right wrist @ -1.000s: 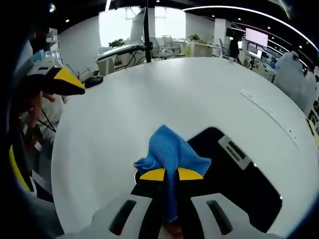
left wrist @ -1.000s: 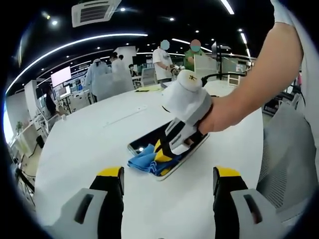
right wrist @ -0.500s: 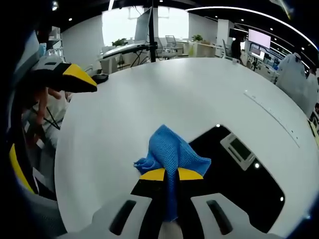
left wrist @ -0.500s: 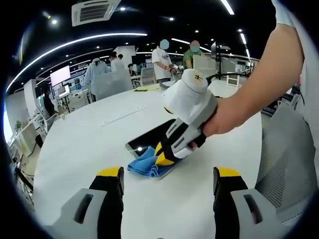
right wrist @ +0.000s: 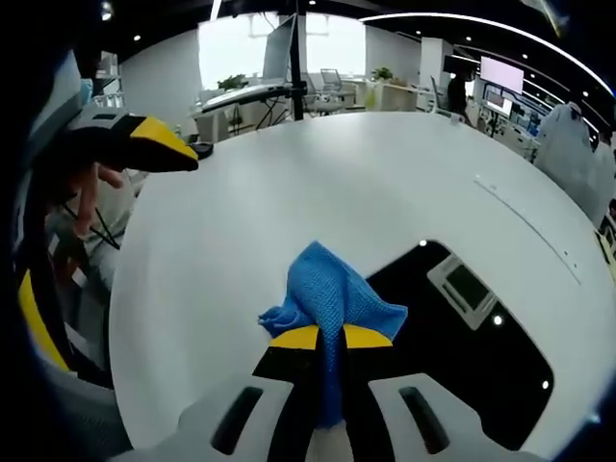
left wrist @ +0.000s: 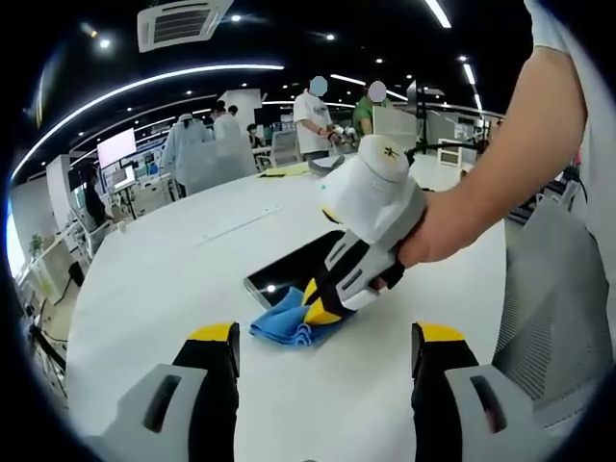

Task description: Wipe the mirror surface with the cleaning cloth until all visible marks leave the cleaned area.

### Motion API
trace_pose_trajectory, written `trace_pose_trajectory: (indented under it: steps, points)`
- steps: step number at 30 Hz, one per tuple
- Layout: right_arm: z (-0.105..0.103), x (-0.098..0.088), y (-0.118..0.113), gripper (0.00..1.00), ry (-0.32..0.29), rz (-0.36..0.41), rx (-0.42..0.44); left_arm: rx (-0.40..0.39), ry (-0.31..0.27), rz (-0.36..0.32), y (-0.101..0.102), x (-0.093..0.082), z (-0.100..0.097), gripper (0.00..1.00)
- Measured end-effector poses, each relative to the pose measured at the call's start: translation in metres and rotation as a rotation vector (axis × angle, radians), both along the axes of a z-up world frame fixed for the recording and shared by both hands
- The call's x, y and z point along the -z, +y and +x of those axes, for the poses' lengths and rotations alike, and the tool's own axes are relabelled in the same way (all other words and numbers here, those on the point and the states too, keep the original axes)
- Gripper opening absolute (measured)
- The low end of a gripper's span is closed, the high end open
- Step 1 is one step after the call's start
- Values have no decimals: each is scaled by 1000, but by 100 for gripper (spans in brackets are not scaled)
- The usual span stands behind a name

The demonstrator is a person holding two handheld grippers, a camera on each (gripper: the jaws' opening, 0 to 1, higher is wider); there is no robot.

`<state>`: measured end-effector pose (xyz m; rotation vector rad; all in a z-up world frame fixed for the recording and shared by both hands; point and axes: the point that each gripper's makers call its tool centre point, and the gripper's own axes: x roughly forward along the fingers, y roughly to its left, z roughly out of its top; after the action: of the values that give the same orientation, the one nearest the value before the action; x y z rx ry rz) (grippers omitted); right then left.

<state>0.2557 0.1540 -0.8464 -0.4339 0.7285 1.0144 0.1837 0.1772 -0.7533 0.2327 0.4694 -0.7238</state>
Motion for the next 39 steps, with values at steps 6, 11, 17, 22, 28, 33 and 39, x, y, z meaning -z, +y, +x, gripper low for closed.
trace_pose_trajectory:
  steps: [6,11,17,22,28,33,39]
  points:
    - [-7,0,2,2,5,13,-11,7,2,4,-1,0,0,73]
    - [-9,0,2,2,-8,25,-2,5,-6,9,0,0,1,73]
    - [-9,0,2,2,-15,25,-1,7,-1,10,1,2,1,73]
    - [-11,-1,2,2,-11,42,-1,12,0,10,-1,2,1,73]
    - [-11,0,3,2,-22,44,1,12,6,13,0,3,1,73]
    - [-10,0,3,2,-21,51,11,14,6,15,-1,3,2,73]
    - [-11,-1,1,1,-11,66,29,29,2,19,-4,1,2,73]
